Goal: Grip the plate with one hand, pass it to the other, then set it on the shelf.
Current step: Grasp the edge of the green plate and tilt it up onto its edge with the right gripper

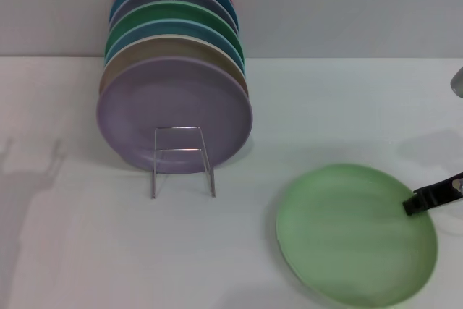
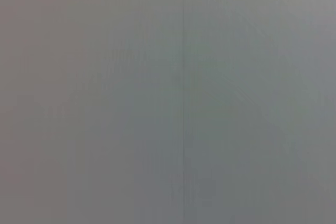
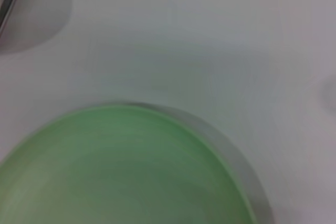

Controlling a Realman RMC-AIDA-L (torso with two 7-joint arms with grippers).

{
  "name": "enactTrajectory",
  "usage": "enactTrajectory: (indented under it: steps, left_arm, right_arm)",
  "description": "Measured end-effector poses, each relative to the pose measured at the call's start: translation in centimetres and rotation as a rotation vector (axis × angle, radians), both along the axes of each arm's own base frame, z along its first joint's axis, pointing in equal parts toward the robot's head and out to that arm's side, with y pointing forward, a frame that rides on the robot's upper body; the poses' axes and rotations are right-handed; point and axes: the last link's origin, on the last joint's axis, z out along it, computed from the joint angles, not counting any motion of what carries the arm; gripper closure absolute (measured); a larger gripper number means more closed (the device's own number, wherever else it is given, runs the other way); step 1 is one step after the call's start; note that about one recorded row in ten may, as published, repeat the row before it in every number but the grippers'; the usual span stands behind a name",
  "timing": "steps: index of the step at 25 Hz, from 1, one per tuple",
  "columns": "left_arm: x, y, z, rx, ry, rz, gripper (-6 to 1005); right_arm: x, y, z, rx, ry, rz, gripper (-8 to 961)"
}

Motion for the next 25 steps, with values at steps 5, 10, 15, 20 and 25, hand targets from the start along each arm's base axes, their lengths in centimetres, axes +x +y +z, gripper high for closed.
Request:
enactTrajectory:
  steps: [5,10,15,20,25]
  left_arm:
    - [0.0,-0.1,0.1,0.005,0.000,-0.005,164]
    - [0.0,-0.1,0.1,0.007,0.002,-0.005,164]
    - [0.1,0.0,0.2,0.007,0.004,-0.008,164]
    - [0.1,0.0,0.2,0.008,0.003,-0.011,164]
    - [0.2,0.0,0.2,0.009,0.003,-0.014,164]
  right_arm:
    - [-0.7,0.3,1.0,0.047,-0.017,0.101,898]
    - [-1.6,0.7,2.5,0.126,0.017,0.187,908]
    - [-2.6,0.9,3.8,0.196,0.024,0.286,918]
    - [-2.8,1.1,5.8,0.318,-0.024,0.365,926]
    - [-2.5,1.3,7.0,0.438,-0.065,0.450,927]
